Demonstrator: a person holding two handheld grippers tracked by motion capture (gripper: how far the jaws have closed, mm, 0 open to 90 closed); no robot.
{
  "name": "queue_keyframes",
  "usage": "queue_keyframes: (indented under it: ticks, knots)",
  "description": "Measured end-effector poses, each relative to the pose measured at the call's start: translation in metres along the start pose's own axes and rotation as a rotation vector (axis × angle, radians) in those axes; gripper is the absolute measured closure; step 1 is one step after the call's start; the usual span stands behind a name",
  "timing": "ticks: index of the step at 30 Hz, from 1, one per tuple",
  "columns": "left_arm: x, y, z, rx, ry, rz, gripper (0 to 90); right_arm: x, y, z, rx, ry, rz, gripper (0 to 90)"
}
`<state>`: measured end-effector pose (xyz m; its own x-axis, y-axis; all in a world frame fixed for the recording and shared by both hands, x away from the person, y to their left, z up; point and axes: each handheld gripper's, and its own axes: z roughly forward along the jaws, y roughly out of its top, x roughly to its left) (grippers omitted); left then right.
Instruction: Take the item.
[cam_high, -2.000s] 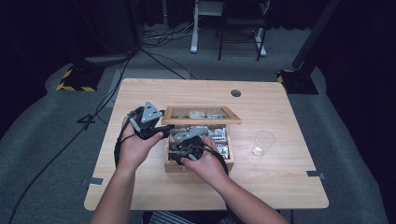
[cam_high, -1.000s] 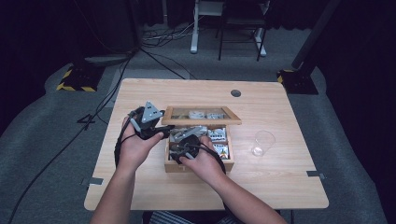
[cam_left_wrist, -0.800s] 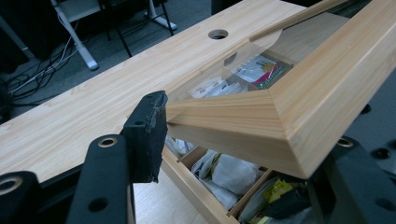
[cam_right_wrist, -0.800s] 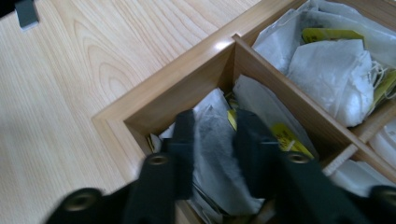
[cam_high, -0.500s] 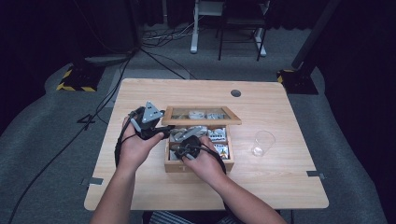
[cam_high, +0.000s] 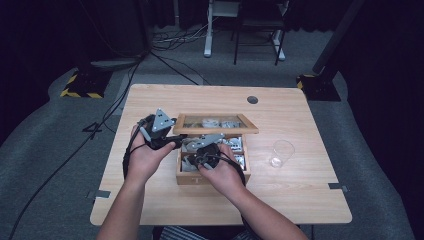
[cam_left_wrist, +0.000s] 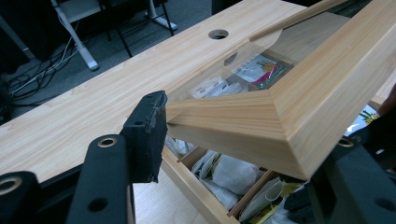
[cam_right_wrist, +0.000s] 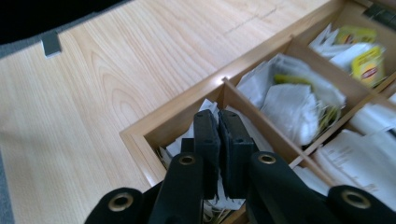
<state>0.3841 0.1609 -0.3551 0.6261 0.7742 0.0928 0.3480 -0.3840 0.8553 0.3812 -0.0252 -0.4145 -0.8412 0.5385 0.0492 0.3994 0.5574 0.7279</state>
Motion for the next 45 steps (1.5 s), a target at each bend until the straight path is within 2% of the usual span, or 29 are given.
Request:
queue_keyframes:
  ticks: [12, 21, 33, 45]
  knots:
    - [0.0, 0.0, 0.0, -0.006, 0.003, 0.001, 44.4, 0.008, 0.006, -0.026, -0.048, -0.019, -0.044, 87.4]
    - [0.003, 0.002, 0.001, -0.011, -0.003, -0.002, 44.4, 0.01, 0.009, -0.048, -0.081, -0.041, -0.06, 87.4]
    - [0.004, 0.003, 0.001, -0.008, -0.005, -0.004, 44.6, -0.006, -0.003, -0.076, -0.133, -0.093, -0.011, 87.4]
    - [0.003, 0.003, 0.001, -0.003, -0.003, 0.001, 44.6, -0.029, -0.016, -0.111, -0.172, -0.174, 0.037, 87.4]
